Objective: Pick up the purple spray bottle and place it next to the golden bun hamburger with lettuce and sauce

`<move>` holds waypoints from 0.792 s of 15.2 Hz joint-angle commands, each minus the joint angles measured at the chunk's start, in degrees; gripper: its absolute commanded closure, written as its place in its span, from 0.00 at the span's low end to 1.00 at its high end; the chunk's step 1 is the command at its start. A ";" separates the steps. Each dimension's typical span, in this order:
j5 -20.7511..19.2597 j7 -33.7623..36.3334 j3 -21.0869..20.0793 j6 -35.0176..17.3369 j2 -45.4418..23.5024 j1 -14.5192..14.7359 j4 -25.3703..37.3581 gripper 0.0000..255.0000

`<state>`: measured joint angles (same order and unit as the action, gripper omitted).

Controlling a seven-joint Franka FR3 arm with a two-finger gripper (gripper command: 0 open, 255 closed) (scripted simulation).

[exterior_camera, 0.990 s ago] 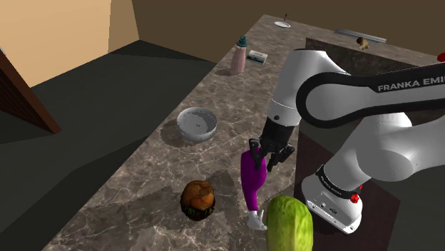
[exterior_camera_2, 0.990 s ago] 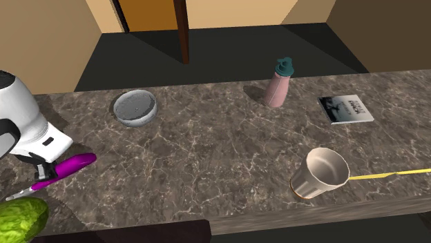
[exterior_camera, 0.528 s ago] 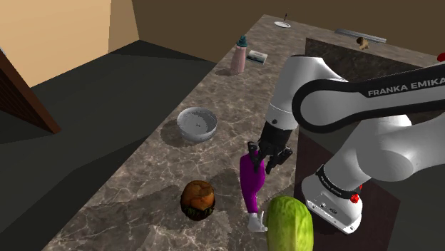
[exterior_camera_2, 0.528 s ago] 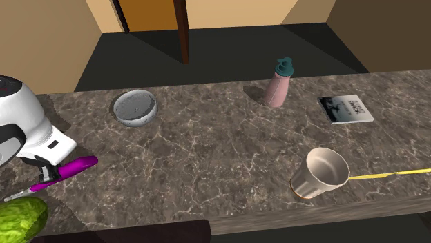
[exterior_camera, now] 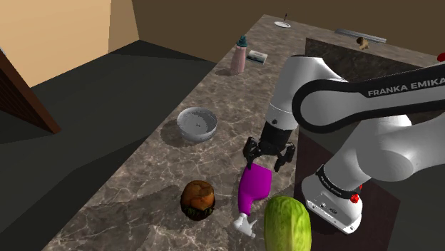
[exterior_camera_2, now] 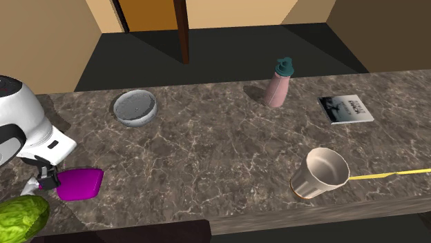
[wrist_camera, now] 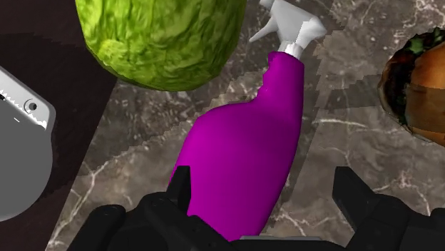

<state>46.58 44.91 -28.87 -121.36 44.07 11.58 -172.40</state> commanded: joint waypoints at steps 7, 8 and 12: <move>-6.97 1.51 5.10 9.93 6.14 -2.99 3.65 0.00; -6.96 1.51 5.10 9.93 6.13 -2.99 3.66 0.00; -6.96 1.51 5.10 9.93 6.13 -2.99 3.66 0.00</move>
